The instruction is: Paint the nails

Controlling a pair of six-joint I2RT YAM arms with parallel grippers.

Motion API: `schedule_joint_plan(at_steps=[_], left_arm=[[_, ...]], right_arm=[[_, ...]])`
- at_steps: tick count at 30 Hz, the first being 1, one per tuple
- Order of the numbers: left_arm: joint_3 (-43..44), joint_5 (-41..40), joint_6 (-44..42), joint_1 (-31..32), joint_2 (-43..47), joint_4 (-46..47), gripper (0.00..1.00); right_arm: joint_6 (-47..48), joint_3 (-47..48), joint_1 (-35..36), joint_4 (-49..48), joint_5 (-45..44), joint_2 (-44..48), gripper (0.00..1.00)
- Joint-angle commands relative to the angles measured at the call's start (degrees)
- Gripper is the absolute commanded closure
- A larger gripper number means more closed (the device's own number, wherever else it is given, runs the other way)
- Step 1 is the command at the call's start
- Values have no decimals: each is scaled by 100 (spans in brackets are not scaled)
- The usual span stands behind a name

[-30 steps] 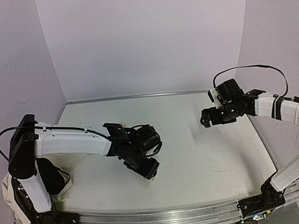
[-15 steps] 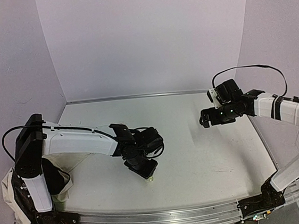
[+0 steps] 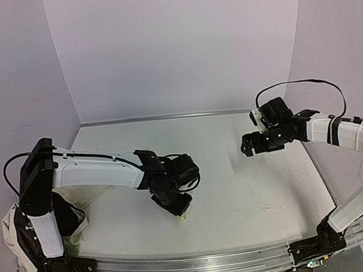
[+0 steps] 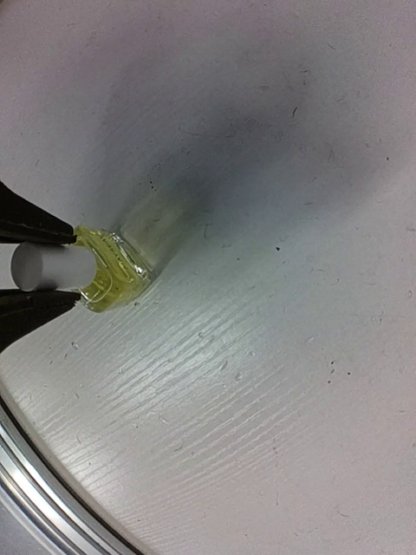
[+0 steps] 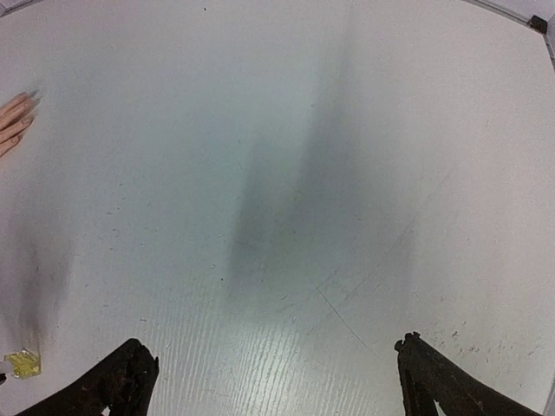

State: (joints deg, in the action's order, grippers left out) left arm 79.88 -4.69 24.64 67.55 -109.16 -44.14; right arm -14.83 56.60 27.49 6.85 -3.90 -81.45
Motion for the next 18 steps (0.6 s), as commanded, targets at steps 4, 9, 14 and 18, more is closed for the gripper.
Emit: schedule_joint_plan(at_steps=[4, 9, 14, 18], left_arm=[[323, 7, -199, -3, 129, -75, 93], [501, 411, -464, -222, 487, -234, 100], [632, 1531, -601, -921, 1048, -308, 100], [789, 2351, -593, -1482, 1374, -346, 100]], right_arm=[[189, -141, 80, -252, 216, -13, 2], [500, -532, 157, -976, 935, 134, 2], [917, -908, 665, -1934, 2222, 320, 2], [989, -1026, 1076, -2892, 3039, 170, 8]])
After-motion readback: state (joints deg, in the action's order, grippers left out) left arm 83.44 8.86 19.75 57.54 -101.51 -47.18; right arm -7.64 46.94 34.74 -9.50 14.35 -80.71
